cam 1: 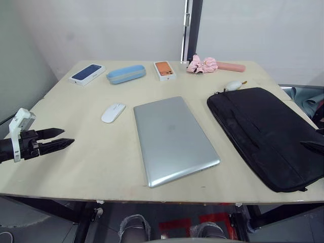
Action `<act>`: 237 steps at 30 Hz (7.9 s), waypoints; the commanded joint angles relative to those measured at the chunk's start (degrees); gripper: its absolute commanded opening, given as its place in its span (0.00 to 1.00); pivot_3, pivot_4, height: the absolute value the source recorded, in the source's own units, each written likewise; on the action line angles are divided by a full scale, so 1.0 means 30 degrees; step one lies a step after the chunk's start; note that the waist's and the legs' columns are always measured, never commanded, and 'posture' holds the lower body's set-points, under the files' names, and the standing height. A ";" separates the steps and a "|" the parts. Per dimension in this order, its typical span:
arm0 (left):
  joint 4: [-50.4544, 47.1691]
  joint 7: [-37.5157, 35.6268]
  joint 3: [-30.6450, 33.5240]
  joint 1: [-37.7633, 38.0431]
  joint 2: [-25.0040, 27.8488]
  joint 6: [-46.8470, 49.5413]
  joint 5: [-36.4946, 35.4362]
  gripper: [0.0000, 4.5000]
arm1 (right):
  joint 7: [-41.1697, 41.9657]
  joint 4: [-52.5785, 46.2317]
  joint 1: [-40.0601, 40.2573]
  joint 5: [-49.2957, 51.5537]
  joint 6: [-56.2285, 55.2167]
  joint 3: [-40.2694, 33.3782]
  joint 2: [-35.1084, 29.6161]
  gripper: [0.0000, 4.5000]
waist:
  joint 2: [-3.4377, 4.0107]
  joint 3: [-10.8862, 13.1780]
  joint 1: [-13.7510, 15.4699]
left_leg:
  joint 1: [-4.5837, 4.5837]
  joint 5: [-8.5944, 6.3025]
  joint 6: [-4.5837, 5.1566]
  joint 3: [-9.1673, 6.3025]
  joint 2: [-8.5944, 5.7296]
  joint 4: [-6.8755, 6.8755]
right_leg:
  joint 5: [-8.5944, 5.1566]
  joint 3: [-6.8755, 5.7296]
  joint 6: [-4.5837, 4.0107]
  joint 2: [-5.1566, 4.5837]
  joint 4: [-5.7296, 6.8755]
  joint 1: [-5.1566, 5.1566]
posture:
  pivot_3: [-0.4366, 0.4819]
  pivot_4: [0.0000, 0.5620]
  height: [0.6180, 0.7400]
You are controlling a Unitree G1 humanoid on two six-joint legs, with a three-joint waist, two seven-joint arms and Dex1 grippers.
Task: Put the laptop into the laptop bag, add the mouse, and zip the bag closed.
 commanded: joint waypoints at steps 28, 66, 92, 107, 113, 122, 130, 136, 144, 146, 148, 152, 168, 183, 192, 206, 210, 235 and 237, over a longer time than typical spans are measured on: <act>0.0774 0.0418 -0.4300 -0.5551 -0.2444 1.4440 -0.3527 1.00 | -0.2785 -0.5958 -0.2229 0.0829 0.1655 0.3484 0.0664 0.69 | 0.0015 -0.0016 -0.0064 | 0.0015 0.0004 0.0001 -0.0002 -0.0004 0.0044 | 0.0003 0.0017 -0.0014 -0.0001 0.0078 -0.0002 | 0.48 0.27 1.00; 1.3124 0.2905 -0.6970 -1.4102 -1.0705 1.3366 0.1777 1.00 | -0.7206 0.4612 -1.6295 -0.7754 0.1419 1.9303 1.2365 0.01 | 0.0029 -0.0044 -0.0015 | 0.0294 0.0007 -0.0023 -0.0173 -0.0055 0.0099 | 0.0017 -0.0107 -0.0058 -0.0045 0.0039 0.0455 | 0.48 0.27 1.00; 1.1063 -0.0437 -0.7335 -1.3693 -1.1049 1.2542 0.2268 0.65 | -0.5224 0.2892 -1.6124 -0.7488 0.2241 1.8785 1.2586 0.00 | 0.0056 -0.0043 -0.0179 | 0.0240 0.0018 -0.0061 -0.0162 -0.0052 -0.0153 | 0.0015 -0.0149 -0.0058 -0.0018 -0.0193 0.0394 | 0.48 0.27 1.00; 1.0550 -0.0476 -0.6490 -1.4451 -1.0681 1.3686 0.1604 0.07 | -0.5151 0.2536 -1.6261 -0.7329 0.2319 1.8121 1.2313 0.00 | 0.0050 0.0008 -0.0136 | 0.0177 0.0022 -0.0091 -0.0174 -0.0029 -0.0222 | 0.0007 -0.0192 -0.0077 0.0004 -0.0269 0.0341 | 0.48 0.27 1.00; 0.8018 -0.1437 -0.7512 -1.4242 -0.9273 1.5496 0.1053 0.07 | -0.5112 -0.0891 -1.5747 -0.5405 0.2031 1.5761 1.1920 0.00 | 0.0042 0.0129 -0.0183 | 0.0073 0.0040 -0.0123 -0.0167 -0.0004 -0.0277 | 0.0006 -0.0190 -0.0080 0.0036 -0.0269 0.0200 | 0.48 0.27 1.00; 0.3015 -0.0697 -0.6719 -1.2669 -0.6488 1.9672 -0.1603 0.07 | -0.5355 -1.0456 -1.2216 -0.0097 0.6989 0.9645 0.8672 0.27 | 0.0030 0.0147 0.0136 | -0.0158 0.0183 -0.0064 -0.0285 0.0005 -0.0436 | -0.0030 -0.0406 -0.0135 0.0052 -0.0322 0.0056 | 0.48 0.27 1.00; 0.1571 0.1268 -0.4957 -1.1679 -0.5986 2.1291 -0.3141 0.07 | -0.2151 -1.5623 -0.4515 0.5031 1.3479 -0.2232 0.2422 0.89 | 0.0019 0.0176 0.0750 | -0.0146 0.0037 -0.0180 -0.0311 -0.0007 -0.0413 | -0.0119 -0.0421 -0.0282 0.0025 -0.0326 0.0088 | 0.48 0.27 1.00; 0.2598 0.2329 -0.4809 -1.2408 -0.6529 2.1384 -0.3719 0.07 | -0.0579 -1.5924 0.0560 0.5470 1.3480 -0.6163 0.1116 0.99 | 0.0014 0.0175 0.0869 | -0.0113 0.0032 -0.0165 -0.0320 0.0011 -0.0311 | -0.0118 -0.0407 -0.0272 0.0028 -0.0234 0.0106 | 0.48 0.27 1.00; 0.3187 0.2912 -0.4864 -1.3131 -0.7117 2.1385 -0.4710 0.07 | -0.3097 -1.5060 0.0481 0.4760 1.1611 -0.3954 0.1308 0.99 | 0.0016 0.0175 0.0868 | -0.0111 0.0055 -0.0125 -0.0332 0.0004 -0.0144 | -0.0114 -0.0364 -0.0265 0.0013 -0.0098 0.0107 | 0.48 0.27 1.00; 0.3003 0.3143 -0.4995 -1.2988 -0.7326 2.1385 -0.4924 0.07 | -0.4492 -1.4956 -0.0846 0.5126 1.1935 -0.2323 0.1339 0.99 | 0.0018 0.0175 0.0809 | -0.0113 0.0057 -0.0123 -0.0332 -0.0002 -0.0137 | -0.0113 -0.0362 -0.0263 0.0011 -0.0094 0.0106 | 0.48 0.27 1.00; 0.2761 0.3318 -0.5091 -1.2903 -0.7476 2.1385 -0.5321 0.07 | -0.6238 -1.4348 -0.2247 0.4645 1.2101 -0.0114 0.1372 0.99 | 0.0020 0.0176 0.0744 | -0.0106 0.0059 -0.0122 -0.0331 -0.0003 -0.0136 | -0.0110 -0.0357 -0.0259 0.0013 -0.0084 0.0106 | 0.48 0.27 1.00; 0.2805 0.3852 -0.4879 -1.3154 -0.7901 2.1385 -0.5989 0.07 | -1.0033 -1.1848 -0.5875 0.3081 1.3205 0.4383 0.2372 0.99 | 0.0023 0.0180 0.0644 | -0.0124 0.0067 -0.0131 -0.0355 -0.0007 -0.0113 | -0.0107 -0.0372 -0.0257 0.0015 -0.0068 0.0107 | 0.48 0.27 1.00; 0.2064 0.6021 -0.4008 -1.3248 -0.9460 2.1385 -0.7927 0.07 | -1.3344 -0.6435 -1.0266 -0.1734 1.0482 1.2108 0.3932 0.99 | 0.0035 0.0187 0.0697 | -0.0155 0.0118 -0.0223 -0.0396 -0.0017 -0.0102 | -0.0101 -0.0410 -0.0246 0.0013 -0.0036 0.0105 | 0.48 0.27 1.00; 0.1501 0.6996 -0.3493 -1.2891 -0.9827 2.1385 -0.8762 0.07 | -1.2497 -0.6580 -1.1349 -0.1113 1.1294 1.1606 0.4487 0.99 | 0.0035 0.0188 0.0599 | -0.0156 0.0118 -0.0222 -0.0409 -0.0016 -0.0062 | -0.0098 -0.0412 -0.0241 0.0013 0.0013 0.0106 | 0.48 0.27 1.00; 0.1541 0.7282 -0.3039 -1.2731 -0.9819 2.1384 -0.8556 0.07 | -1.3125 -0.5470 -1.1056 -0.1945 1.0636 1.2616 0.5365 0.99 | 0.0035 0.0188 0.0594 | -0.0155 0.0119 -0.0223 -0.0412 -0.0015 -0.0055 | -0.0097 -0.0414 -0.0241 0.0013 0.0018 0.0107 | 0.48 0.27 1.00; 0.1970 0.7677 -0.2159 -1.3013 -0.9822 2.1384 -0.8529 0.07 | -1.2325 -0.4307 -0.9759 -0.3002 0.8743 1.2908 0.5389 0.35 | 0.0033 0.0186 0.0594 | -0.0145 0.0118 -0.0222 -0.0435 -0.0016 -0.0027 | -0.0096 -0.0427 -0.0240 0.0012 0.0018 0.0146 | 0.48 0.27 1.00; 0.2064 0.7793 -0.2017 -1.3142 -0.9982 2.1383 -0.8457 0.07 | -1.2431 -0.4217 -0.9302 -0.3439 0.8449 1.3052 0.5167 0.06 | 0.0033 0.0186 0.0630 | -0.0129 0.0115 -0.0219 -0.0480 -0.0016 0.0012 | -0.0094 -0.0464 -0.0240 0.0004 0.0016 0.0215 | 0.48 0.27 1.00; 0.2704 0.8234 -0.2021 -1.3802 -1.2403 2.1107 -0.8041 0.07 | -1.2143 -0.7510 -1.6799 0.0757 1.7019 0.9127 0.3359 0.01 | 0.0058 0.0202 0.0681 | -0.0141 0.0119 -0.0228 -0.0527 -0.0025 -0.0003 | -0.0092 -0.0513 -0.0234 0.0000 -0.0017 0.0245 | 0.48 0.27 1.00; 0.3248 0.8606 -0.1570 -1.4138 -1.2839 2.1310 -0.8201 0.07 | -1.2273 -0.7945 -1.6625 0.0807 1.7123 0.9422 0.3433 0.01 | 0.0059 0.0202 0.0711 | -0.0142 0.0120 -0.0228 -0.0528 -0.0025 -0.0006 | -0.0092 -0.0514 -0.0234 0.0000 -0.0018 0.0244 | 0.48 0.27 1.00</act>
